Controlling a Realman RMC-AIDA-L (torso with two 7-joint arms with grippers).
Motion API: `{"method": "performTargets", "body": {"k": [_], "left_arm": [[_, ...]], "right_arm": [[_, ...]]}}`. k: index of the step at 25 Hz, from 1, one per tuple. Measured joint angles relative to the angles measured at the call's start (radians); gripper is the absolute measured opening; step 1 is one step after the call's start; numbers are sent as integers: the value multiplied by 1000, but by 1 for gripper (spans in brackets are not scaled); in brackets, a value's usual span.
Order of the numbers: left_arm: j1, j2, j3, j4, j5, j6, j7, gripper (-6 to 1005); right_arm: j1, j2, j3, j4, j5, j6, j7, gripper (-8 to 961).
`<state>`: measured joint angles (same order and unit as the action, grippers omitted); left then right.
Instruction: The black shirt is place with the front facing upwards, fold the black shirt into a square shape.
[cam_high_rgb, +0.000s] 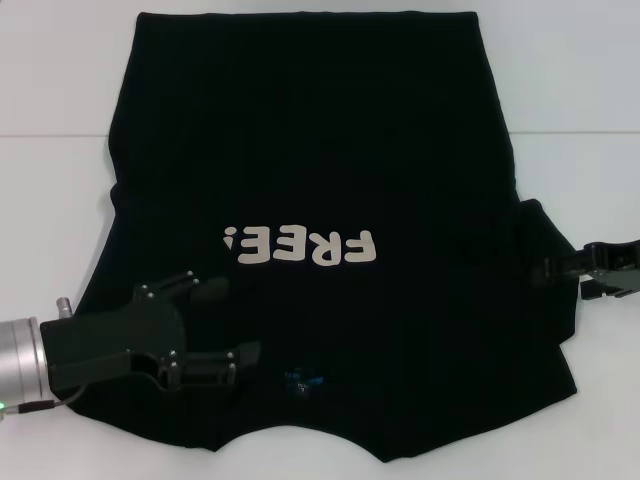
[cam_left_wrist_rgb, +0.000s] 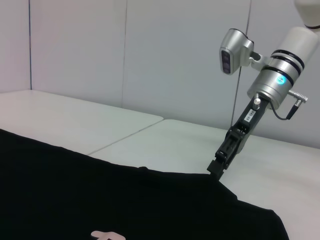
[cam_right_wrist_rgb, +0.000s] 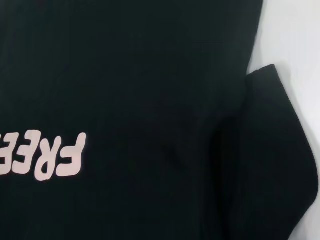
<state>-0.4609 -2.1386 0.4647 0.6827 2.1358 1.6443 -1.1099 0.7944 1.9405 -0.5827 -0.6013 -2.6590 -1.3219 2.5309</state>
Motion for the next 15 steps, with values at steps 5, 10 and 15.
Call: {"method": "performTargets", "body": {"k": [5, 10, 15], "left_arm": [[0, 1, 0, 0, -1, 0, 0, 936], [-1, 2, 0, 0, 0, -1, -1, 936], [-1, 2, 0, 0, -2, -2, -1, 937]], "right_arm": [[6, 2, -40, 20, -4, 30, 1, 887], [6, 10, -80, 20, -4, 58, 1, 810], [6, 12, -90, 19, -4, 62, 1, 734]]}}
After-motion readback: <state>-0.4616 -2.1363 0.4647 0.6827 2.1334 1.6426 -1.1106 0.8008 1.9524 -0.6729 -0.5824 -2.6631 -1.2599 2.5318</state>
